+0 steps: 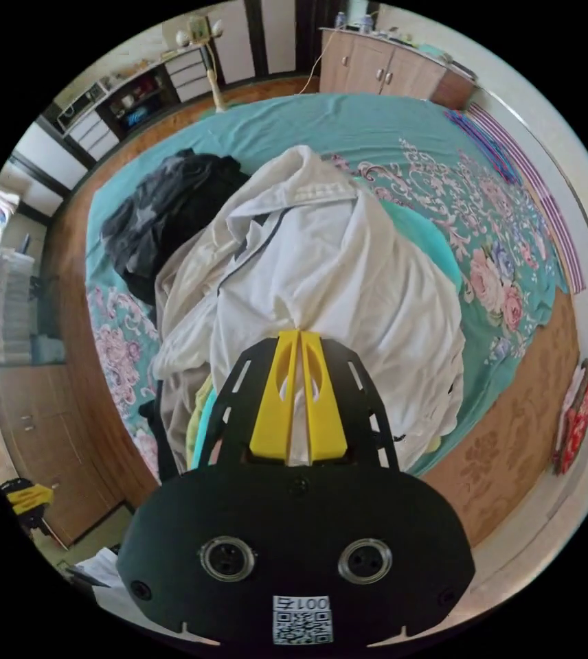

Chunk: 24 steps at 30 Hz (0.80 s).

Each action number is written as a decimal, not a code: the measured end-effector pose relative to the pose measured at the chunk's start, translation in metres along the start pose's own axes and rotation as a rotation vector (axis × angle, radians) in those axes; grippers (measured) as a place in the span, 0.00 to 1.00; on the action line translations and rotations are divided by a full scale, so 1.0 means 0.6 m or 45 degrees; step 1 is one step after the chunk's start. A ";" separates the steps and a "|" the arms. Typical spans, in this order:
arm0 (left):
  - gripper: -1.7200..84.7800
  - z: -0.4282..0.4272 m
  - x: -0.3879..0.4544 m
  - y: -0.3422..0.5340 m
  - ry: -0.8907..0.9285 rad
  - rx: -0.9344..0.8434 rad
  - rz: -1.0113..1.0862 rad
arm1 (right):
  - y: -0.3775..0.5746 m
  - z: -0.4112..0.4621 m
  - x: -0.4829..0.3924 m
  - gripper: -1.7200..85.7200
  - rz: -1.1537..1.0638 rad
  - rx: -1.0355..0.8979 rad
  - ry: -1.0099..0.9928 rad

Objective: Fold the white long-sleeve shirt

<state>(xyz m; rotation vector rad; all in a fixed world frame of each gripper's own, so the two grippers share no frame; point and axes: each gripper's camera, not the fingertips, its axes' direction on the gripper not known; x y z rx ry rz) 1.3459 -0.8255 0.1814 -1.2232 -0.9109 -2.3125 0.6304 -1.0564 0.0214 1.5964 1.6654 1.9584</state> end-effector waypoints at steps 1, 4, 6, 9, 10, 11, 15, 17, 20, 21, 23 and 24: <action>0.01 -0.013 -0.013 -0.006 -0.001 0.011 0.014 | 0.022 -0.036 0.014 0.03 0.038 0.076 -0.073; 0.01 -0.051 -0.027 -0.029 -0.005 0.072 0.113 | 0.106 -0.162 0.051 0.02 0.101 0.311 -0.293; 0.01 -0.080 -0.025 -0.046 0.005 0.145 0.187 | 0.166 -0.250 0.067 0.02 0.074 0.423 -0.341; 0.02 -0.143 -0.001 -0.079 0.105 0.345 0.330 | 0.280 -0.400 0.099 0.03 0.063 0.638 -0.519; 0.03 -0.174 0.019 -0.091 0.169 0.435 0.421 | 0.326 -0.455 0.112 0.04 0.078 0.694 -0.558; 0.04 -0.190 0.030 -0.097 0.200 0.479 0.475 | 0.375 -0.509 0.124 0.04 0.099 0.749 -0.571; 0.11 -0.283 0.132 -0.116 0.241 0.705 0.894 | 0.541 -0.658 0.145 0.05 0.137 1.002 -0.593; 0.13 -0.301 0.181 -0.120 0.254 0.692 1.056 | 0.656 -0.735 0.151 0.04 0.195 1.180 -0.628; 0.16 -0.309 0.260 -0.112 0.475 0.601 1.283 | 0.784 -0.814 0.145 0.04 0.210 1.302 -0.631; 0.13 -0.314 0.289 -0.100 0.613 0.569 1.357 | 0.808 -0.828 0.141 0.03 0.207 1.313 -0.612; 0.07 -0.328 0.324 -0.073 0.860 0.554 1.462 | 0.900 -0.882 0.126 0.02 0.216 1.331 -0.498; 0.03 -0.341 0.344 -0.055 1.000 0.554 1.467 | 0.922 -0.894 0.122 0.02 0.221 1.328 -0.462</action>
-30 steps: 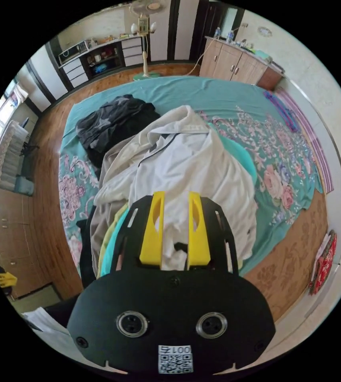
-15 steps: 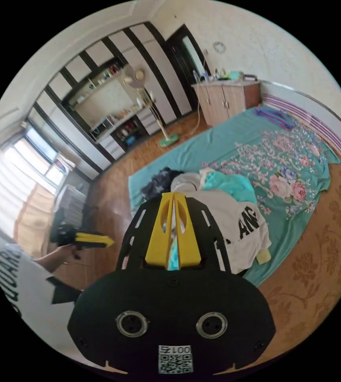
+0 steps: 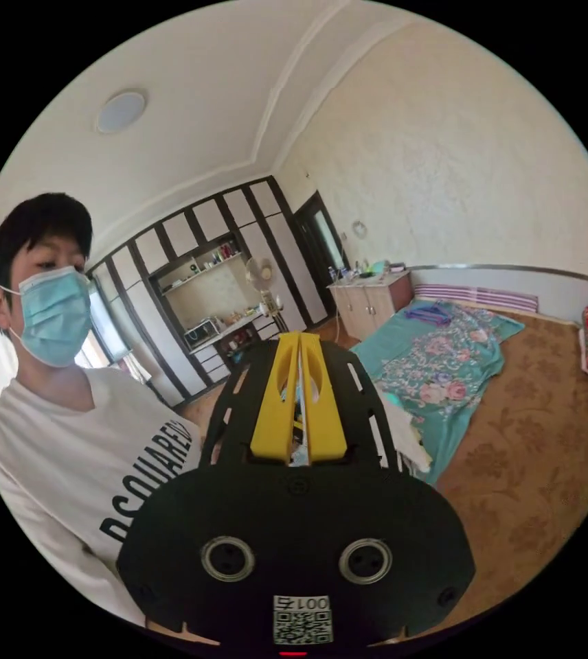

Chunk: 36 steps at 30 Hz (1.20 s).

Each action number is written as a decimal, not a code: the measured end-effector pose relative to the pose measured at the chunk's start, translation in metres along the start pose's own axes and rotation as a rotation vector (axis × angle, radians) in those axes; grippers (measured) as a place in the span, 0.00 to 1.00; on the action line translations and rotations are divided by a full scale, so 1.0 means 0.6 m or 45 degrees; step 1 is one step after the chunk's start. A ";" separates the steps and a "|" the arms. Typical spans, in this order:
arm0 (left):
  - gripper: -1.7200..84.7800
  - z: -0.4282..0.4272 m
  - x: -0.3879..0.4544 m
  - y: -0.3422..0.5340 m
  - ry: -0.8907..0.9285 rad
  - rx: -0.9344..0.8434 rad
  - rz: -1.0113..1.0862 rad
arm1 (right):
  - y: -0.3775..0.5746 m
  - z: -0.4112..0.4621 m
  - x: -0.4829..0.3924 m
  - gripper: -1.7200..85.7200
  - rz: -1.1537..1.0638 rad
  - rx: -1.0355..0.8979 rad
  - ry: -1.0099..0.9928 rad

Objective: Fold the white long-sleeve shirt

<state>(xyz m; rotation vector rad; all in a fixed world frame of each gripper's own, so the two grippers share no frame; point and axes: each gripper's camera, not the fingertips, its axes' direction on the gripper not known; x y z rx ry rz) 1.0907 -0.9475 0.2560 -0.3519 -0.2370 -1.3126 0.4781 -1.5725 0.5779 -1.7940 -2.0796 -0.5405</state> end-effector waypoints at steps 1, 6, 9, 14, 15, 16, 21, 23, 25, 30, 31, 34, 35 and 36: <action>0.02 0.006 0.026 -0.015 0.032 0.042 -0.004 | 0.006 -0.048 -0.015 0.02 -0.024 0.005 0.075; 0.01 -0.001 0.121 -0.091 0.089 0.137 0.126 | 0.050 -0.243 -0.035 0.03 -0.009 -0.024 0.314; 0.01 0.005 0.184 -0.154 0.087 0.113 0.260 | 0.084 -0.338 -0.009 0.03 0.110 -0.246 0.427; 0.01 0.065 0.321 -0.244 0.085 0.028 0.585 | 0.121 -0.518 -0.028 0.06 -0.102 -0.264 0.460; 0.01 0.090 0.357 -0.262 0.112 -0.023 0.672 | 0.122 -0.535 -0.031 0.07 -0.144 -0.275 0.466; 0.01 0.118 0.394 -0.279 0.154 -0.092 0.762 | 0.122 -0.564 -0.037 0.08 -0.230 -0.287 0.476; 0.01 0.244 0.510 -0.331 0.286 -0.390 0.965 | 0.102 -0.643 -0.049 0.17 -0.528 -0.327 0.167; 0.01 0.283 0.539 -0.344 0.318 -0.435 1.006 | 0.096 -0.658 -0.048 0.18 -0.619 -0.424 -0.125; 0.01 0.326 0.569 -0.356 0.358 -0.480 1.064 | 0.100 -0.664 -0.041 0.17 -0.654 -0.500 -0.284; 0.01 0.417 0.594 -0.367 0.476 -0.661 1.077 | 0.138 -0.701 -0.015 0.06 -0.606 -0.561 -0.928; 0.02 0.439 0.593 -0.363 0.478 -0.700 1.065 | 0.152 -0.726 -0.013 0.05 -0.604 -0.513 -0.958; 0.03 0.479 0.565 -0.346 0.564 -0.565 0.968 | 0.179 -0.813 -0.005 0.04 -0.555 -0.264 -1.036; 0.04 0.486 0.554 -0.343 0.608 -0.513 0.933 | 0.187 -0.836 -0.013 0.04 -0.557 -0.271 -0.959; 0.04 0.503 0.531 -0.338 0.678 -0.428 0.839 | 0.191 -0.846 -0.018 0.04 -0.557 -0.277 -0.913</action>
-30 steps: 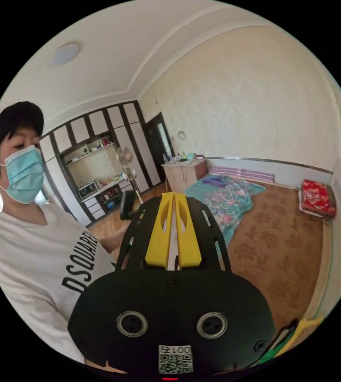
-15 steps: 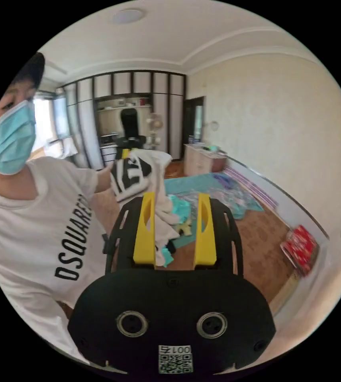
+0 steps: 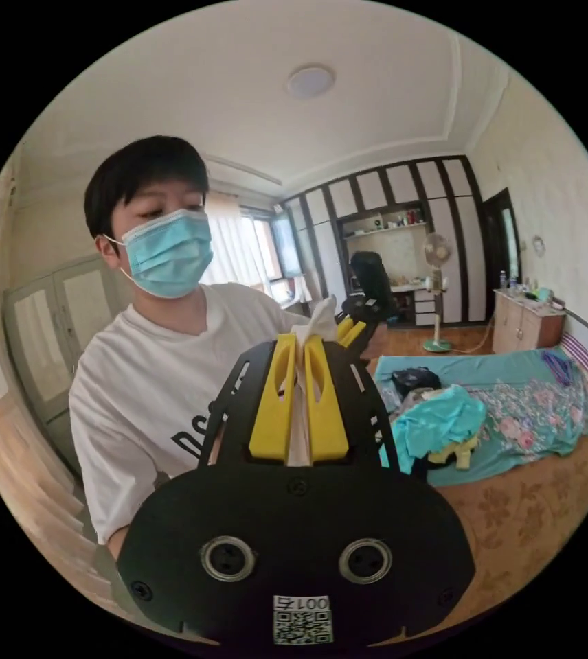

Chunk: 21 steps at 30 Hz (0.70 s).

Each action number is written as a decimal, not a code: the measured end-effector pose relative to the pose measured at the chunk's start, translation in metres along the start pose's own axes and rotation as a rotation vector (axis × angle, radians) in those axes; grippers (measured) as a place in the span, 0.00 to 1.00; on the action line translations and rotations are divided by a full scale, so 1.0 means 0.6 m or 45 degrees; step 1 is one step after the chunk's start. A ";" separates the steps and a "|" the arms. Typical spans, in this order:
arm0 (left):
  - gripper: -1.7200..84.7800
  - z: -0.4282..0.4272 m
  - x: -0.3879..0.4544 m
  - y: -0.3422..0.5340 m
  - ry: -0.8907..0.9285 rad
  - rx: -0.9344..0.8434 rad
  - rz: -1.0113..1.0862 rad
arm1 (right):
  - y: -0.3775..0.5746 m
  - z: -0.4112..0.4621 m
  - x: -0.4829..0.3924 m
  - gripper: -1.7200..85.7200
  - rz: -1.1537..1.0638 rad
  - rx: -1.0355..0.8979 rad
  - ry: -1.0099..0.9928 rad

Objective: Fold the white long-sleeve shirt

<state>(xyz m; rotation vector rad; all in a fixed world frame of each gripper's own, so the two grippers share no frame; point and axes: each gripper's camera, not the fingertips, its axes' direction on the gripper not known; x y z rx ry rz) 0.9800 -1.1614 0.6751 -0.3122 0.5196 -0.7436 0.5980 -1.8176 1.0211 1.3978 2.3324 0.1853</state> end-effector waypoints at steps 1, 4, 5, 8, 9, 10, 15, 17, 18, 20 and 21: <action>0.05 0.009 -0.024 0.017 0.010 0.095 -0.052 | 0.000 -0.003 -0.022 0.04 0.024 -0.022 0.056; 0.09 0.032 -0.081 0.056 -0.014 0.235 -0.167 | -0.012 -0.003 -0.079 0.03 -0.002 -0.095 0.071; 0.10 0.038 -0.092 0.061 -0.042 0.228 -0.197 | -0.020 -0.002 -0.102 0.03 -0.030 -0.149 0.082; 0.13 0.072 -0.138 0.063 -0.142 0.200 -0.323 | -0.038 0.001 -0.151 0.03 -0.123 -0.344 0.069; 0.13 0.087 -0.148 0.053 -0.160 0.198 -0.306 | -0.041 0.003 -0.159 0.03 -0.145 -0.380 0.063; 0.13 0.103 -0.155 0.038 -0.183 0.188 -0.270 | -0.050 0.005 -0.175 0.03 -0.182 -0.452 0.057; 0.11 0.172 -0.184 -0.029 -0.270 0.092 -0.076 | -0.097 0.022 -0.224 0.03 -0.169 -0.759 0.026; 0.11 0.202 -0.194 -0.053 -0.197 0.030 0.030 | -0.121 0.034 -0.247 0.03 -0.123 -0.920 0.057; 0.11 0.224 -0.200 -0.066 -0.136 -0.017 0.097 | -0.127 0.036 -0.252 0.03 -0.105 -0.954 0.066; 0.11 0.258 -0.207 -0.078 -0.143 -0.117 0.194 | -0.145 0.042 -0.270 0.03 -0.023 -1.039 0.124; 0.11 0.282 -0.213 -0.082 -0.229 -0.200 0.231 | -0.149 0.042 -0.274 0.03 -0.008 -1.052 0.130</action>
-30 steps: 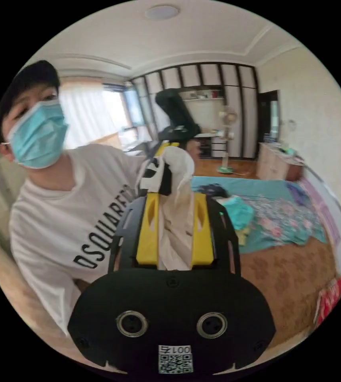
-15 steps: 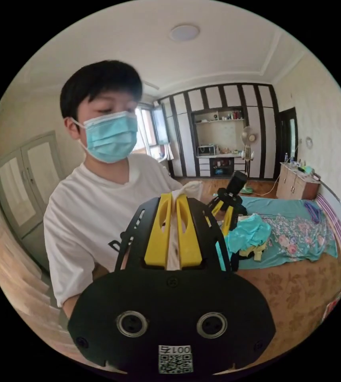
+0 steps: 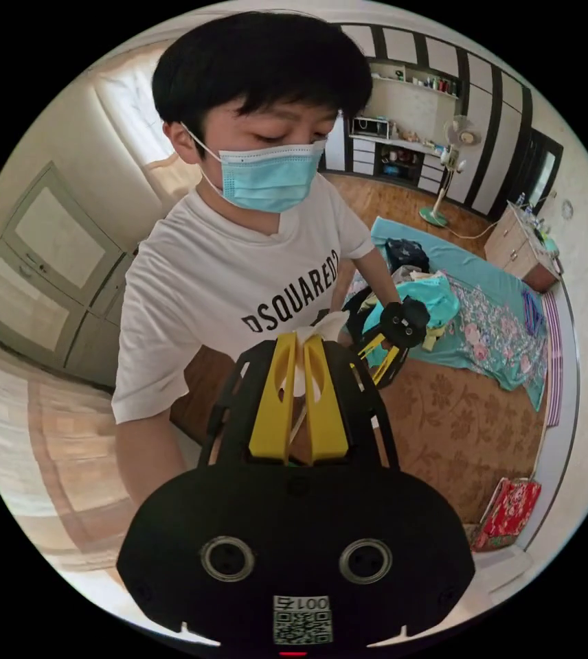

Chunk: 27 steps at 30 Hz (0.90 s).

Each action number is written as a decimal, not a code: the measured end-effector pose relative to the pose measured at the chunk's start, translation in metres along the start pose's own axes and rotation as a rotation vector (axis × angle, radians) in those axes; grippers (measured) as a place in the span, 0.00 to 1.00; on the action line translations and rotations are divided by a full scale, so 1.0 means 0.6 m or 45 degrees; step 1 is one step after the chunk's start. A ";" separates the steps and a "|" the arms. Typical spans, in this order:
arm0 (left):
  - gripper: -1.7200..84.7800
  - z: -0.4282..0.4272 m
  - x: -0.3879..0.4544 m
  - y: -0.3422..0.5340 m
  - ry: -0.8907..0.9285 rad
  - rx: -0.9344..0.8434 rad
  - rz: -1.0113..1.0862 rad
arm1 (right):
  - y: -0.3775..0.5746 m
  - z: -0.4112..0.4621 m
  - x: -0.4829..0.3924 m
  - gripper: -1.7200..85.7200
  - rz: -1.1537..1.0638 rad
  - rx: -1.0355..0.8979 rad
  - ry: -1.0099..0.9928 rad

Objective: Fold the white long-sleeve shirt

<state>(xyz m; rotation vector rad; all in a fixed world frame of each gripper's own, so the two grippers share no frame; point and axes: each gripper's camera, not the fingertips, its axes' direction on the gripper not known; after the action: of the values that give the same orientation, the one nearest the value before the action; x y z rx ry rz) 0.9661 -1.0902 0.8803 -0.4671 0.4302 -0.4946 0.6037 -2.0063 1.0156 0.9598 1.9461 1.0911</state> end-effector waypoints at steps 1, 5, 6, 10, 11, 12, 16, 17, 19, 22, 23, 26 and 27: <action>0.11 0.022 -0.006 -0.004 -0.090 -0.077 0.025 | -0.005 -0.003 -0.012 0.03 0.023 -0.026 0.004; 0.10 0.064 -0.030 -0.011 -0.232 -0.117 0.118 | -0.019 0.006 -0.057 0.03 0.070 -0.135 0.082; 0.09 0.075 -0.042 -0.014 -0.168 -0.092 0.138 | -0.020 0.009 -0.062 0.03 0.081 -0.141 0.100; 0.02 0.116 -0.083 -0.025 0.069 -0.034 0.187 | -0.007 0.023 -0.089 0.03 0.169 -0.093 0.162; 0.01 0.119 -0.088 -0.025 0.074 -0.038 0.187 | 0.002 0.029 -0.093 0.03 0.245 -0.088 0.188; 0.01 0.122 -0.096 -0.024 0.052 -0.047 0.182 | 0.007 0.032 -0.095 0.03 0.288 -0.088 0.202; 0.01 0.088 -0.113 0.006 -0.104 -0.061 0.084 | 0.049 0.081 -0.114 0.03 0.591 -0.176 0.350; 0.01 0.081 -0.113 0.012 -0.122 -0.076 0.070 | 0.064 0.098 -0.116 0.03 0.676 -0.159 0.380; 0.01 0.050 -0.102 0.032 -0.216 -0.124 0.003 | 0.089 0.125 -0.121 0.03 0.771 -0.071 0.430; 0.01 0.029 -0.088 0.052 -0.223 -0.207 -0.107 | 0.129 0.183 -0.128 0.03 0.946 0.058 0.507; 0.01 0.028 -0.085 0.055 -0.220 -0.228 -0.124 | 0.139 0.211 -0.129 0.03 1.000 0.086 0.530; 0.01 0.039 -0.084 0.070 -0.207 -0.356 -0.208 | 0.152 0.280 -0.113 0.03 1.069 0.127 0.553; 0.01 0.046 -0.095 0.074 -0.209 -0.419 -0.276 | 0.154 0.291 -0.106 0.03 1.074 0.127 0.550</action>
<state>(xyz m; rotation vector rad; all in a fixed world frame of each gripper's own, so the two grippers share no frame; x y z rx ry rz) 0.9501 -1.0160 0.8951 -0.8724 0.3042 -0.5926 0.8044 -1.9606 1.0410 1.8098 1.9585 1.7889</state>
